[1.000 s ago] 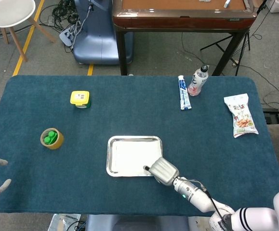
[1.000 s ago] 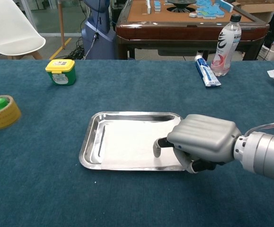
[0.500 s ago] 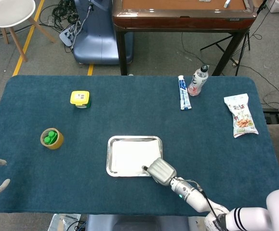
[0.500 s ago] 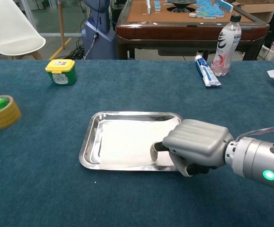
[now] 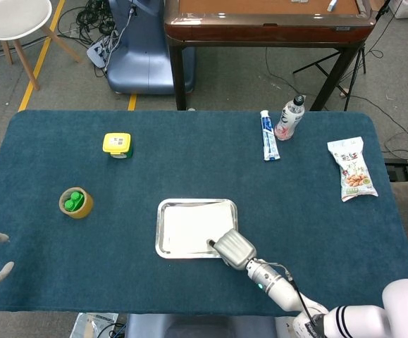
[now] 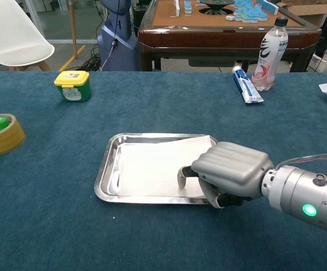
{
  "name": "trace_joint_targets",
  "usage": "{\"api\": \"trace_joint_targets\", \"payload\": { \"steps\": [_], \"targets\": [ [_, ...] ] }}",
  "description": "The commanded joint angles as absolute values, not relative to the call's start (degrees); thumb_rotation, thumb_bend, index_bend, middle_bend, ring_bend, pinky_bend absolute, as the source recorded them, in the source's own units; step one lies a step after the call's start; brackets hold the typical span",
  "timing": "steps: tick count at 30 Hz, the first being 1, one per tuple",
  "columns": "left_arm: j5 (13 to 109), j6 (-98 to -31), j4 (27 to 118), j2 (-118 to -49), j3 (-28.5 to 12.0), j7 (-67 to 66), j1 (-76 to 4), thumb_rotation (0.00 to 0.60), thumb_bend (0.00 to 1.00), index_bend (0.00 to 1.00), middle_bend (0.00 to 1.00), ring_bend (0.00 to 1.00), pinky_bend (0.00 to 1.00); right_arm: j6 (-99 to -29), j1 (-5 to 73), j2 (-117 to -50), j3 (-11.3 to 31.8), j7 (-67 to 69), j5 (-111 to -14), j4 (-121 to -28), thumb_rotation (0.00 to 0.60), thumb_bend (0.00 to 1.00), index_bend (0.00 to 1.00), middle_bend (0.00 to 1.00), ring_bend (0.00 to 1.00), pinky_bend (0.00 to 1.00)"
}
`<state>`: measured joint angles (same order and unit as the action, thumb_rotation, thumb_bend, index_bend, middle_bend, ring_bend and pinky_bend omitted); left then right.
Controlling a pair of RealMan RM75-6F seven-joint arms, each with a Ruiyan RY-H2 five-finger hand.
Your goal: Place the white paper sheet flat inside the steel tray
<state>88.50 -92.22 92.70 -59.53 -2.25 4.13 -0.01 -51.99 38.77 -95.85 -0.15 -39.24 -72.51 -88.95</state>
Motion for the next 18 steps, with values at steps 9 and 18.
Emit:
{"api": "trace_joint_targets", "payload": {
  "steps": [9,18],
  "targets": [
    [88.62,-92.21,92.77,-59.55,-2.21,4.07,-0.01,0.600,0.19,0.39,0.37,0.29,0.45,-53.17,38.14,-97.06,0.49,-39.67,-69.01,-90.55,0.600,1.00,0.30,1.00,1.00,1.00],
    [88.63,-92.34,92.80,-59.46,-2.23,4.24,0.07,0.600,0.19,0.39,0.37,0.29,0.45,-53.94,38.20,-97.73,0.69,-40.71,-66.95,-91.00,0.600,1.00,0.30,1.00,1.00,1.00]
  ]
}}
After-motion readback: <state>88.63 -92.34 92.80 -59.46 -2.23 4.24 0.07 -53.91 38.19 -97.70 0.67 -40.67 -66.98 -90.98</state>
